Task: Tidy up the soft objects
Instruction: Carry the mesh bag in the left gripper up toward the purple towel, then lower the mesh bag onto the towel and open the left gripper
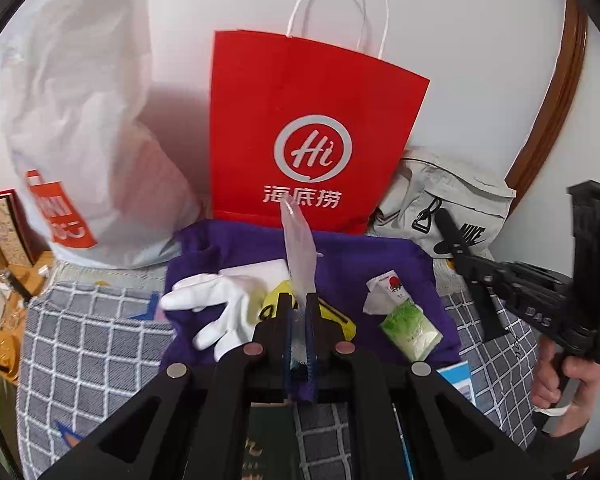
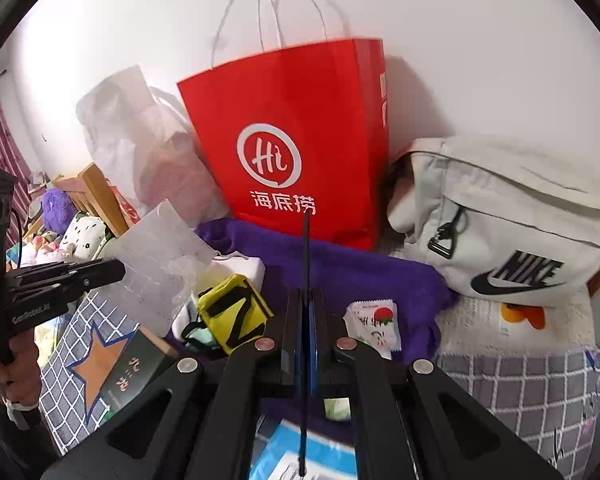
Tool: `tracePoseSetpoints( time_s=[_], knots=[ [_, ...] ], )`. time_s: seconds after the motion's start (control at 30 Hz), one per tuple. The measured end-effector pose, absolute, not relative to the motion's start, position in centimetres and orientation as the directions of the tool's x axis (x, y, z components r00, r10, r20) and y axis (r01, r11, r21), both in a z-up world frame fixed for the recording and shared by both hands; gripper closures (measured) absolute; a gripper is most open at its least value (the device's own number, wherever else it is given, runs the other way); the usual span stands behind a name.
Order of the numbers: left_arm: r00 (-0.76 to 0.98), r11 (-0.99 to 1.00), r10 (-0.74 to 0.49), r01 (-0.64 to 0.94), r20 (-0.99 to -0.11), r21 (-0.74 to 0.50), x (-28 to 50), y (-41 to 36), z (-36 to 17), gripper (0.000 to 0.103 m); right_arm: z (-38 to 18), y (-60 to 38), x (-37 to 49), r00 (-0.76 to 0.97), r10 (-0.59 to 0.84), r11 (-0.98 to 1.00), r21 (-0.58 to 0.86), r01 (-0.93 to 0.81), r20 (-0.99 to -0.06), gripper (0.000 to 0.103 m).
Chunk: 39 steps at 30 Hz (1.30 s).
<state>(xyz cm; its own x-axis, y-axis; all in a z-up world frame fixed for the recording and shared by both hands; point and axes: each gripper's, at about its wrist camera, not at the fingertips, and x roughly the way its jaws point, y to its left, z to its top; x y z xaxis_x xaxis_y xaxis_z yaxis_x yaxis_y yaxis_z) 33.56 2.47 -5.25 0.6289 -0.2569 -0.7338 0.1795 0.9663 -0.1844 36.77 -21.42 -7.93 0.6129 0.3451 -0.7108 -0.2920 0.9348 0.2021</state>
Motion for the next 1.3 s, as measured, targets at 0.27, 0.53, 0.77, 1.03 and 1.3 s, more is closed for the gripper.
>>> tracePoseSetpoints(
  time_s=[0.27,0.53,0.77,1.03,1.3],
  knots=[
    [0.588,0.959,-0.284,0.197,-0.757,-0.206,36.5,1.4,-7.9,0.096,-12.5,-21.8,40.8,0.538,0.359,0.93,0.242,-0.277,-0.763,0.1],
    [0.542,0.957,-0.29,0.187,-0.789,-0.224,38.9,1.7,-11.1,0.096,-16.5,-22.5,43.1,0.428,0.419,0.906,0.338,-0.253,-0.801,0.1],
    [0.51,0.955,-0.295,0.169,-0.808,-0.242,39.9,2.1,-12.7,0.095,-18.8,-23.5,44.4,0.402,0.369,0.929,0.326,-0.175,-0.838,0.098],
    [0.483,0.957,-0.29,0.166,-0.826,-0.238,40.0,1.9,-13.2,0.085,-19.4,-23.4,44.7,0.392,0.354,0.935,0.32,-0.151,-0.849,0.094],
    [0.483,0.965,-0.259,0.168,-0.837,-0.201,39.1,1.7,-12.0,0.062,-18.3,-23.4,43.1,0.422,0.307,0.952,0.269,-0.148,-0.853,0.065]
  ],
)
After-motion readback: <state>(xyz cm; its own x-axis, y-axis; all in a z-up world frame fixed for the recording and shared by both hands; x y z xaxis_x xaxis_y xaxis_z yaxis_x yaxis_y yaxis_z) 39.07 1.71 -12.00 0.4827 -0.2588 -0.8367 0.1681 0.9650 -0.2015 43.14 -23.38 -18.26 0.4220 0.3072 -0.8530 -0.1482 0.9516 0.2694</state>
